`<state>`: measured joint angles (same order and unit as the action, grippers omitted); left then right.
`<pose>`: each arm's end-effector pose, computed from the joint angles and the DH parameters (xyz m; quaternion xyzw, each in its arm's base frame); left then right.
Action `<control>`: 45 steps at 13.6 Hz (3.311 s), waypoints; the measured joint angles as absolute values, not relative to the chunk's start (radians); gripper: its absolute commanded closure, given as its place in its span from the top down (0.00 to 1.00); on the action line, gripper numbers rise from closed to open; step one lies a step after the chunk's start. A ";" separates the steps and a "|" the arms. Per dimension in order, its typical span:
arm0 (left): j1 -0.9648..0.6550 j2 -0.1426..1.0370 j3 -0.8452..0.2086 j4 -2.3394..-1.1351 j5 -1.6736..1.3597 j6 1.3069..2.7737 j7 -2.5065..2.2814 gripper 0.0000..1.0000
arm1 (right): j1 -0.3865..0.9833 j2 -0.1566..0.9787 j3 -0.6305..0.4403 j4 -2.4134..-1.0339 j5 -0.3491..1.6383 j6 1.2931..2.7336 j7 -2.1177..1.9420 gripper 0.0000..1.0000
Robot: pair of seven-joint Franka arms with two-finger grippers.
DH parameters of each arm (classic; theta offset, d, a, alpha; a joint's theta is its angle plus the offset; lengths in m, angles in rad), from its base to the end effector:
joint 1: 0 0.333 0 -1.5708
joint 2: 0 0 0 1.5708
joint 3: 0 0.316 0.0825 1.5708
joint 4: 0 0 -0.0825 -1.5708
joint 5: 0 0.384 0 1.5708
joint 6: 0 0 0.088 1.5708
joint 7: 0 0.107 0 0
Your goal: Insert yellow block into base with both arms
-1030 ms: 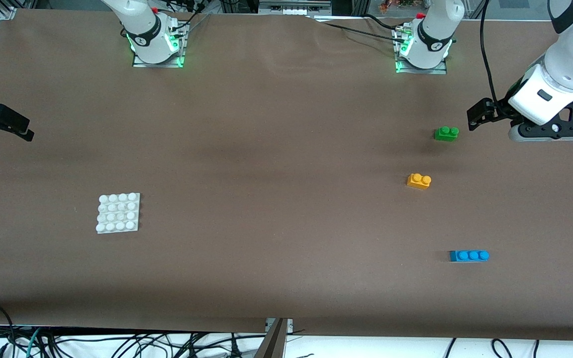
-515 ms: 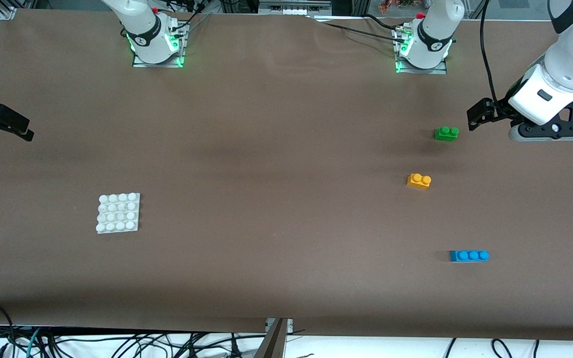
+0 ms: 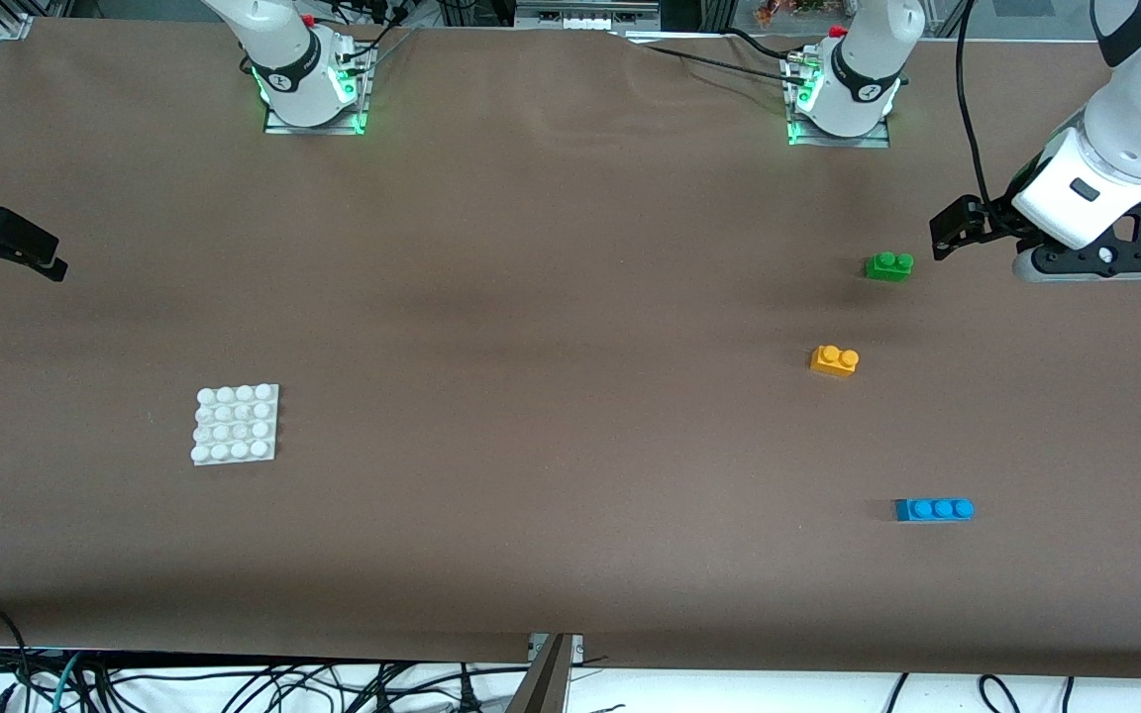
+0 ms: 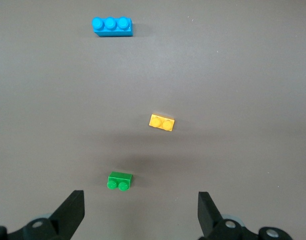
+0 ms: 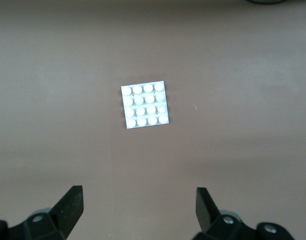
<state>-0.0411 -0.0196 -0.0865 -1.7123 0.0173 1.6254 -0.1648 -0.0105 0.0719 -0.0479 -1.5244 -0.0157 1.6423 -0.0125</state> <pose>0.5438 -0.0684 0.5731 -0.9992 -0.0179 0.0319 0.0143 0.5827 -0.0346 0.6122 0.9994 -0.0225 0.0227 0.0104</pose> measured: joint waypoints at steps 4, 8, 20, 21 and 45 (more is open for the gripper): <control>-0.041 -0.020 -0.087 -1.712 0.017 1.625 -0.165 1.00 | -0.010 0.072 -0.048 -1.524 -0.016 1.642 -0.012 1.00; -0.041 -0.020 -0.087 -1.712 0.017 1.625 -0.165 1.00 | -0.010 0.072 -0.048 -1.524 -0.016 1.642 -0.013 1.00; -0.041 -0.020 -0.087 -1.712 0.017 1.625 -0.165 1.00 | -0.010 0.072 -0.049 -1.524 -0.016 1.642 -0.013 1.00; -0.041 -0.020 -0.087 -1.712 0.017 1.625 -0.165 1.00 | -0.010 0.072 -0.049 -1.524 -0.016 1.642 -0.013 1.00; -0.041 -0.020 -0.087 -1.712 0.017 1.607 -0.165 1.00 | -0.009 0.582 -0.046 -1.546 -0.017 2.025 -0.012 1.00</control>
<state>-0.0411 -0.0196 -0.0865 -1.7122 0.0173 1.6074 -0.1648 -0.0093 0.5819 -0.0464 -1.5462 -0.0174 2.0247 -0.0122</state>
